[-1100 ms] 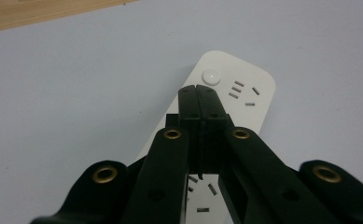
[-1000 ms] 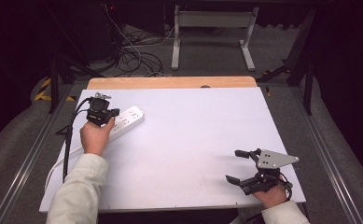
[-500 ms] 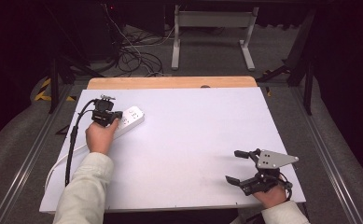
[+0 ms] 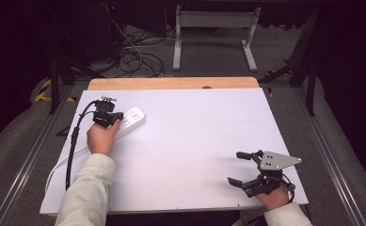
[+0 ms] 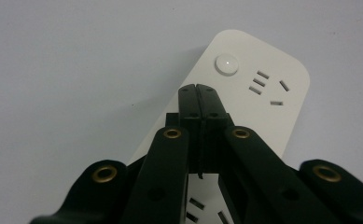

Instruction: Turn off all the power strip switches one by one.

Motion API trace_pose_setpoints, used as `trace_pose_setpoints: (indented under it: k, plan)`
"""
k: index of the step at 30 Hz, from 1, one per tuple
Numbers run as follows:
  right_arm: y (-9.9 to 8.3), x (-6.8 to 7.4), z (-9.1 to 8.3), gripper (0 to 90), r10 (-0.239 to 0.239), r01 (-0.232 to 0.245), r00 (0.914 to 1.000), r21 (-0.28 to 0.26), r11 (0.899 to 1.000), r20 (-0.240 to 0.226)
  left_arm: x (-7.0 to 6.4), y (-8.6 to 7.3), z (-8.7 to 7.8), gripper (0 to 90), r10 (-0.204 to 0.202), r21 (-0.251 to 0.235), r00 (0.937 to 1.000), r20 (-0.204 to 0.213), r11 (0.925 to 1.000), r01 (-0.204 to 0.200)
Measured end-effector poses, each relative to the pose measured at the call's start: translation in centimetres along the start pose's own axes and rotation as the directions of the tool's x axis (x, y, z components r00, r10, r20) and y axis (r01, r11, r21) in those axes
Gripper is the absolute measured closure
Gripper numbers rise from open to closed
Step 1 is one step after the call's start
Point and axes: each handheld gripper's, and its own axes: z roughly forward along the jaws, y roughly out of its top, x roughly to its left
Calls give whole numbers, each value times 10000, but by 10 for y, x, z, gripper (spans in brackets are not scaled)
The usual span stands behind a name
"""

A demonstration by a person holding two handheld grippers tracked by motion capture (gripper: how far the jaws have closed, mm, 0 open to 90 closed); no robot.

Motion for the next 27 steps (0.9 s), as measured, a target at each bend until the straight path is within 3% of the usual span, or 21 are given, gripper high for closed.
trace_pose_setpoints:
  k: [10,16,27]
  plan:
    - [0,0,0,95,-11,11,10000,10,10000,0,-3,0,1,900,274,-112,9995,-161,9996,-276]
    - [0,0,0,95,-18,18,10000,8,10000,3,-3,-3,1,900,138,-228,9998,-155,9996,-142]
    - [0,1,0,94,-18,18,10000,-1,10000,-12,-3,-5,1,900,290,-377,9994,-178,9988,-296]
